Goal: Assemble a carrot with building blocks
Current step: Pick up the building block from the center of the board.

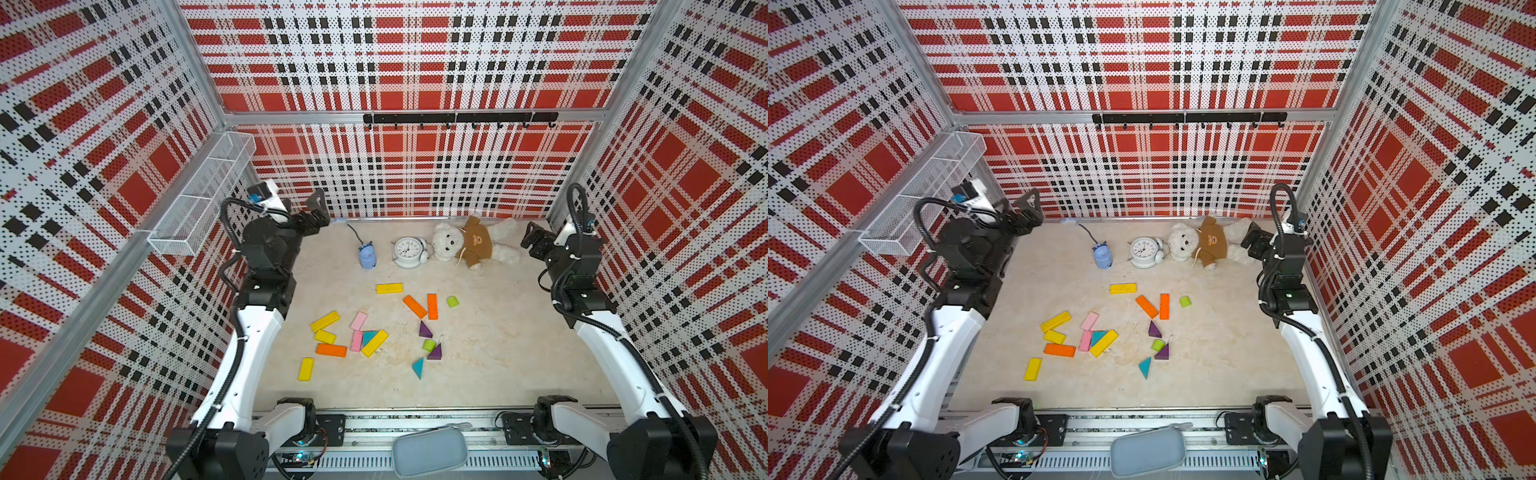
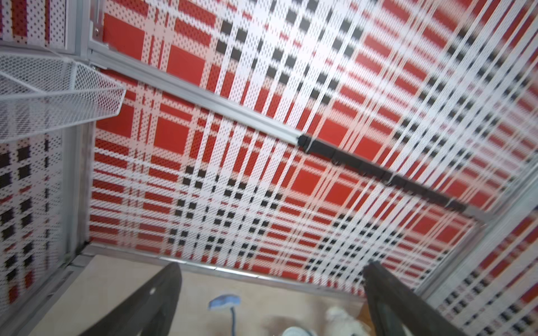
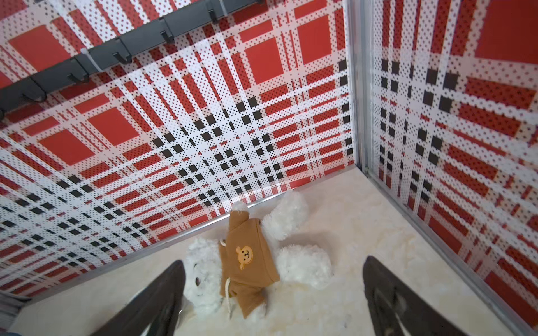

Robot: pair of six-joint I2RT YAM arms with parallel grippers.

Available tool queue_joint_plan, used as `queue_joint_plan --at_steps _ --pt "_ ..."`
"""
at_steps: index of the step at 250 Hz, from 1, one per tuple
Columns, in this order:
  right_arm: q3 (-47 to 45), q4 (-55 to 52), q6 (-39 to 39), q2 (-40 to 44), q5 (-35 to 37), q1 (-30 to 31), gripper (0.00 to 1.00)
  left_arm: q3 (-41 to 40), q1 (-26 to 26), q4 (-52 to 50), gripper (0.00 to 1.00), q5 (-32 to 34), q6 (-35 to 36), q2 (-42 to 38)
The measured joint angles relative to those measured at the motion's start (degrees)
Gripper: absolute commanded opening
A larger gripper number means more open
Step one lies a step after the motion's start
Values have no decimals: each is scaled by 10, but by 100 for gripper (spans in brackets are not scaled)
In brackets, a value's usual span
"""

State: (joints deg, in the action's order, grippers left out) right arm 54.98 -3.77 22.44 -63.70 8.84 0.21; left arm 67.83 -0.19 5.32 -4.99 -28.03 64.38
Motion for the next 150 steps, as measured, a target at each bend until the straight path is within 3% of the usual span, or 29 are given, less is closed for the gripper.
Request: queue_joint_plan --at_steps 39,76,114,150 --pt "58 -150 34 -81 -67 -15 54 -59 81 52 100 -104 -169 18" --pt "83 -250 16 -146 -105 19 54 -94 108 104 100 -189 -277 123" --pt "86 -306 -28 -148 -123 117 54 -102 68 93 100 -206 -305 143" --pt "118 -355 -56 -176 -116 233 55 -75 -29 58 99 -185 -274 131"
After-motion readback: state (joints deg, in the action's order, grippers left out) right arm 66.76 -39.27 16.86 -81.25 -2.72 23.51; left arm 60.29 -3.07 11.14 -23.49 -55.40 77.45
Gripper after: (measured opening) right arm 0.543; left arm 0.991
